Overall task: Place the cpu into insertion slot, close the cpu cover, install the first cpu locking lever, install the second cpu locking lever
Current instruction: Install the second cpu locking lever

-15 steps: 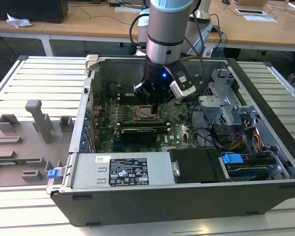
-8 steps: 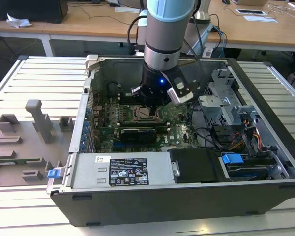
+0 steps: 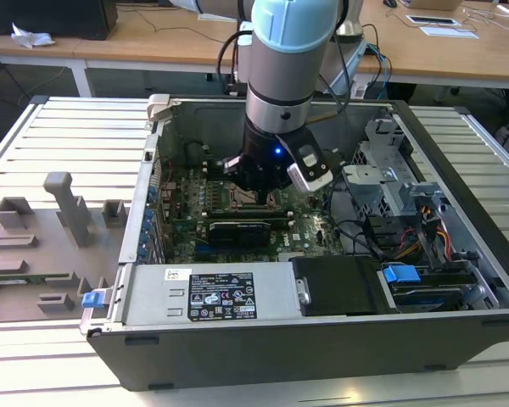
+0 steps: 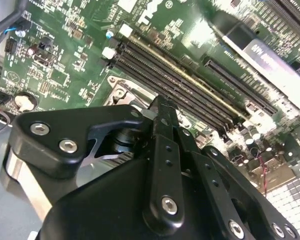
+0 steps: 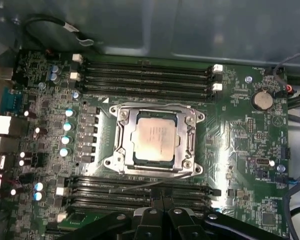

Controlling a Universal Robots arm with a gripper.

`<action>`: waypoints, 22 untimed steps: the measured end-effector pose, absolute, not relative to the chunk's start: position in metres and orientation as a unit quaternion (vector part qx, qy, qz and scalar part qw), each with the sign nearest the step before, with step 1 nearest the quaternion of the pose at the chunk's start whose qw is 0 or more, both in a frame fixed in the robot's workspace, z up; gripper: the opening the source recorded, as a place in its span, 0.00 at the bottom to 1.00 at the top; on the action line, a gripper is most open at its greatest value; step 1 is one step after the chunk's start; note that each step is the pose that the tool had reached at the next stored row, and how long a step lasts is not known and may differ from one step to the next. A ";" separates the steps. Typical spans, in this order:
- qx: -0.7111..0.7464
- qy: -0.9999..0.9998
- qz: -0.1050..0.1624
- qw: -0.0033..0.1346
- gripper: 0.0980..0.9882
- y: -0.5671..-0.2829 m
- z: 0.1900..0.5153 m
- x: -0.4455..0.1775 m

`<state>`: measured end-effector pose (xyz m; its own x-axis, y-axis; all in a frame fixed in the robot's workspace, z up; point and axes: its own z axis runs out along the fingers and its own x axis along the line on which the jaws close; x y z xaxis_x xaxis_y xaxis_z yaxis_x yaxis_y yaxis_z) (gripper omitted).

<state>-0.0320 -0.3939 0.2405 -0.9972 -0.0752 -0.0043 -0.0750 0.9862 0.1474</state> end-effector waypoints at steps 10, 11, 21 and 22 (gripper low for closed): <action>0.038 -0.996 -0.075 0.001 0.01 -0.399 0.231 -0.032; 0.038 -0.996 -0.075 0.001 0.01 -0.399 0.229 -0.032; 0.038 -0.995 -0.093 0.001 0.01 -0.399 0.229 -0.024; 0.038 -0.995 -0.095 0.000 0.01 -0.398 0.229 -0.024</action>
